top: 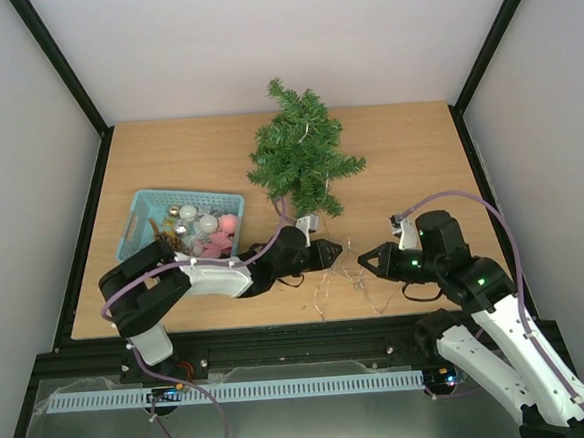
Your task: Decorate the small christmas tree
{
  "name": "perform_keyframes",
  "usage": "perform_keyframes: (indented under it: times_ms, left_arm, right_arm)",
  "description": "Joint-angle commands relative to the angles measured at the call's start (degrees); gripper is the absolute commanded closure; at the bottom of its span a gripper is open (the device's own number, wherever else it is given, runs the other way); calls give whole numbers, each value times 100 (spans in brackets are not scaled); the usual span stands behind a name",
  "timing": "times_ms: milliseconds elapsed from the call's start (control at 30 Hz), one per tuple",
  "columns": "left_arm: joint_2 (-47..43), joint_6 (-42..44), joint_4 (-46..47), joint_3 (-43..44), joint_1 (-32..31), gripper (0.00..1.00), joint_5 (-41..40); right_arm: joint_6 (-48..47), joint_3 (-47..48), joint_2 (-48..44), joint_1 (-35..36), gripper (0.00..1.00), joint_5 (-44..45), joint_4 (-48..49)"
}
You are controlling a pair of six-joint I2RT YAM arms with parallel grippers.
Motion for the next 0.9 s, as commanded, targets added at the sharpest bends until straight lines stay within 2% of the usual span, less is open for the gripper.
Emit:
perform_keyframes:
  times_ms: [0, 267, 467, 600, 700, 800, 867]
  left_arm:
    - [-298, 13, -315, 1, 38, 81, -151]
    - [-1904, 313, -2152, -607, 7, 96, -764]
    - [-3423, 399, -3599, -968, 54, 98, -1289]
    - [-4016, 468, -3987, -1115, 132, 97, -1395]
    - [-4048, 550, -3360, -1297, 197, 86, -1187]
    - [-3771, 692, -1879, -1497, 214, 63, -908]
    - [-3322, 837, -1195, -1395, 214, 51, -766]
  right_arm:
    - [-70, -64, -31, 24, 99, -96, -170]
    - [-117, -127, 290, 24, 99, 69, 63]
    - [-165, -113, 737, 24, 99, 102, 459]
    - [-316, 85, 1059, 24, 99, 114, 596]
    - [-326, 133, 1119, 24, 99, -18, 644]
    - [-335, 114, 1024, 24, 99, 6, 531]
    - [-299, 82, 922, 24, 99, 29, 486]
